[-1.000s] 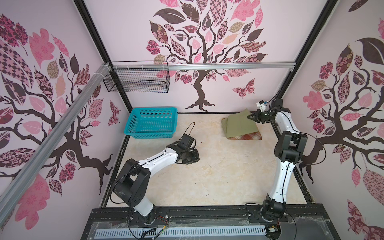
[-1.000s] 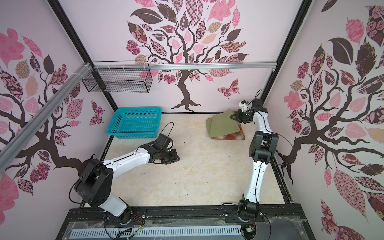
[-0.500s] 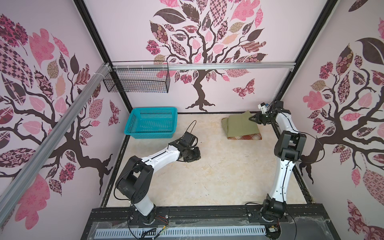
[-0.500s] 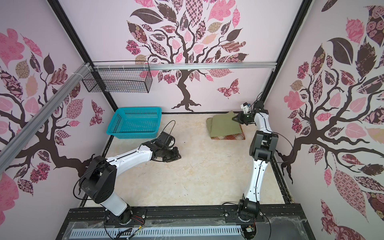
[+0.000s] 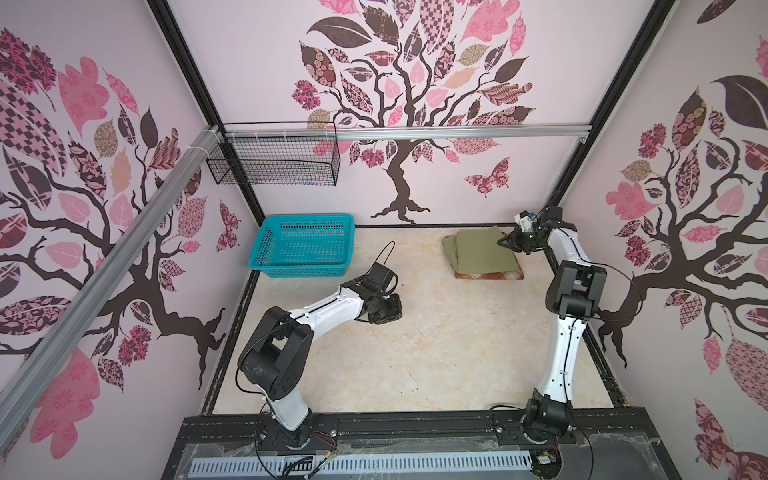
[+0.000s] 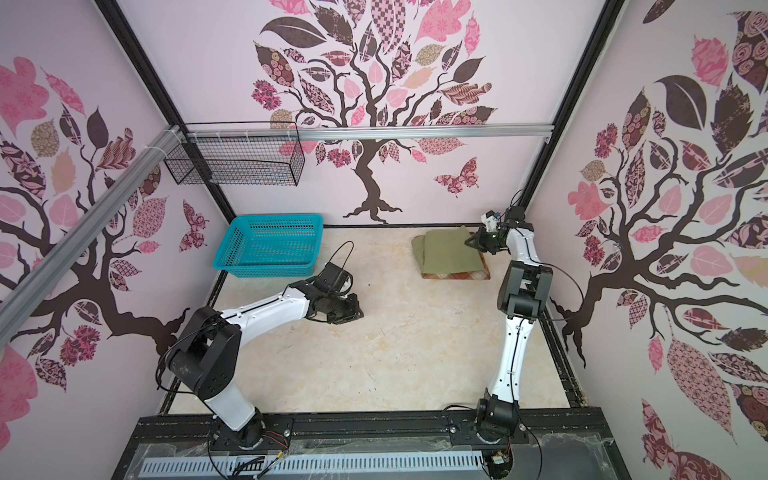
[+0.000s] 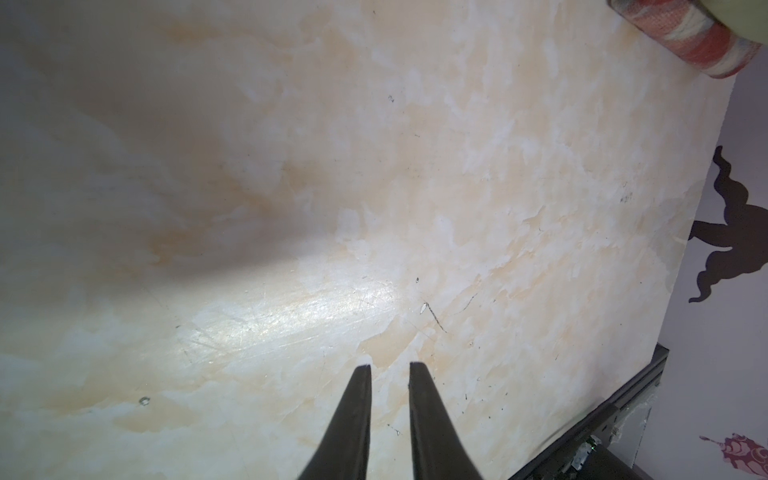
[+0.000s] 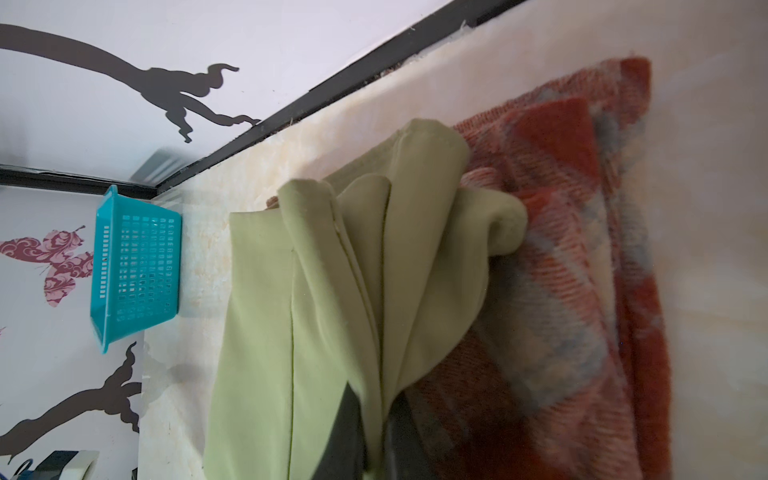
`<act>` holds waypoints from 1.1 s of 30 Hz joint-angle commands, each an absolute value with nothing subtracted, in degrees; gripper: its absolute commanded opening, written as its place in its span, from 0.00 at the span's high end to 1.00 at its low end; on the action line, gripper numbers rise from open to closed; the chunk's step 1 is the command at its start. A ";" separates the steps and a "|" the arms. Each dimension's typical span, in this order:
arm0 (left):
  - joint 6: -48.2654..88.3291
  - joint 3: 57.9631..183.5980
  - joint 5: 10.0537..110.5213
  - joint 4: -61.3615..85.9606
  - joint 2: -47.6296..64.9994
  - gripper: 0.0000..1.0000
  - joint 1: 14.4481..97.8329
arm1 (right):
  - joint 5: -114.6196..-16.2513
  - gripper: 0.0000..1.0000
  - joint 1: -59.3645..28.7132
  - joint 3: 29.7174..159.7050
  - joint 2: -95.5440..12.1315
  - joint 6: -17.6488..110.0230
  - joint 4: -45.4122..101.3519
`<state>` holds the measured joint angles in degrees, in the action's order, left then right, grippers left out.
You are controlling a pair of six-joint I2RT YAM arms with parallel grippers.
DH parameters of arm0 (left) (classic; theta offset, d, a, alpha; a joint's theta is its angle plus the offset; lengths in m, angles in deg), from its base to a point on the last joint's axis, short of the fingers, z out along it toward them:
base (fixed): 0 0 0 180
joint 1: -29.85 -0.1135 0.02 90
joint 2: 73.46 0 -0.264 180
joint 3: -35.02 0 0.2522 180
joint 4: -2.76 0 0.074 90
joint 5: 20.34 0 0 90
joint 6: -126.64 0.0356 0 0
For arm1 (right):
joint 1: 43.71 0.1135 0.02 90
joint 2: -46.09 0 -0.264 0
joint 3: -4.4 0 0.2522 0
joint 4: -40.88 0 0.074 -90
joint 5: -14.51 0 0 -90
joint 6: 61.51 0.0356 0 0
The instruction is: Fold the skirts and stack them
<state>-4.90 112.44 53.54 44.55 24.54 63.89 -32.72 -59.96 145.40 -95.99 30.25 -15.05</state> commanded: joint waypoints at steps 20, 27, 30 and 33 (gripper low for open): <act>-4.11 112.64 56.18 44.10 23.36 0.80 62.78 | -48.99 0.44 -60.32 135.31 -80.96 35.82 -2.75; -2.75 110.69 58.75 44.01 16.97 0.80 58.14 | -51.90 0.42 -58.71 110.20 -61.29 42.82 11.13; -1.74 109.20 60.89 42.73 12.70 0.79 54.47 | -54.34 0.42 -55.79 100.03 -53.77 43.58 14.37; 0.17 109.47 62.84 43.32 9.38 0.77 50.04 | -57.45 0.39 -51.88 92.20 -47.69 42.99 14.96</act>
<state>-2.41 110.67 59.46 44.03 12.25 53.05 -53.95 -55.43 97.18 -52.36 42.09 12.44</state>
